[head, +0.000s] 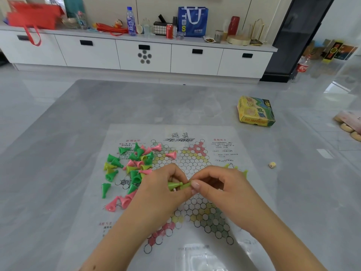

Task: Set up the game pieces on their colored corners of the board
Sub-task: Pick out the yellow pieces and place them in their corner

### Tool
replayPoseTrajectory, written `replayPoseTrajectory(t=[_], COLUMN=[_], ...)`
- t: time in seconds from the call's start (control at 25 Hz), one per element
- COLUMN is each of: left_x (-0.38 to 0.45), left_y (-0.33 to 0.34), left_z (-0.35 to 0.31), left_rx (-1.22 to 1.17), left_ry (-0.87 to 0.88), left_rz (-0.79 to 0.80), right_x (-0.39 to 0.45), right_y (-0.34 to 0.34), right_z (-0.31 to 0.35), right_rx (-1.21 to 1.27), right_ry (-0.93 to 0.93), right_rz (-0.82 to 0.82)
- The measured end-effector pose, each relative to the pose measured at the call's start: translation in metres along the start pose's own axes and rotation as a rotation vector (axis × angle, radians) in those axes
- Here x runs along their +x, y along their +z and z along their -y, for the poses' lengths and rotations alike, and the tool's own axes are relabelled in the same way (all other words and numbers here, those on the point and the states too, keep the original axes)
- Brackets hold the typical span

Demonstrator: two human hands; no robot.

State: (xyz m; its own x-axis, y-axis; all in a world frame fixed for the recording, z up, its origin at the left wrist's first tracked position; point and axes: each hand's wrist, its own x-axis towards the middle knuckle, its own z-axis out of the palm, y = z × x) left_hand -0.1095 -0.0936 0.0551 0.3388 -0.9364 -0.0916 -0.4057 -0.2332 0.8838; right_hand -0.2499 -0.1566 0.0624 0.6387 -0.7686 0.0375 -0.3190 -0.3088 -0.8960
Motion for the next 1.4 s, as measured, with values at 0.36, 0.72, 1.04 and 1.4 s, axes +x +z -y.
replayPoseTrajectory(t=[0.36,0.72,1.04,1.4], left_x=[0.003,0.006,-0.002,-0.003], left_y=[-0.002,-0.014,-0.024,-0.029], left_z=[0.002,0.015,0.011,0.012], left_rx=[0.02,-0.151,-0.176,-0.173], left_ry=[-0.022,-0.119,-0.141,-0.148], left_rz=[-0.077,-0.106,-0.116,-0.134], right_x=[0.028,0.052,0.048,0.047], right_y=[-0.031,-0.033,-0.034,-0.033], right_z=[-0.011,-0.049,-0.044,-0.044], right_rx=[-0.097,-0.702,-0.835,-0.856], right_ry=[0.096,0.107,0.061,0.066], right_rz=[-0.344,-0.317,-0.289,-0.261])
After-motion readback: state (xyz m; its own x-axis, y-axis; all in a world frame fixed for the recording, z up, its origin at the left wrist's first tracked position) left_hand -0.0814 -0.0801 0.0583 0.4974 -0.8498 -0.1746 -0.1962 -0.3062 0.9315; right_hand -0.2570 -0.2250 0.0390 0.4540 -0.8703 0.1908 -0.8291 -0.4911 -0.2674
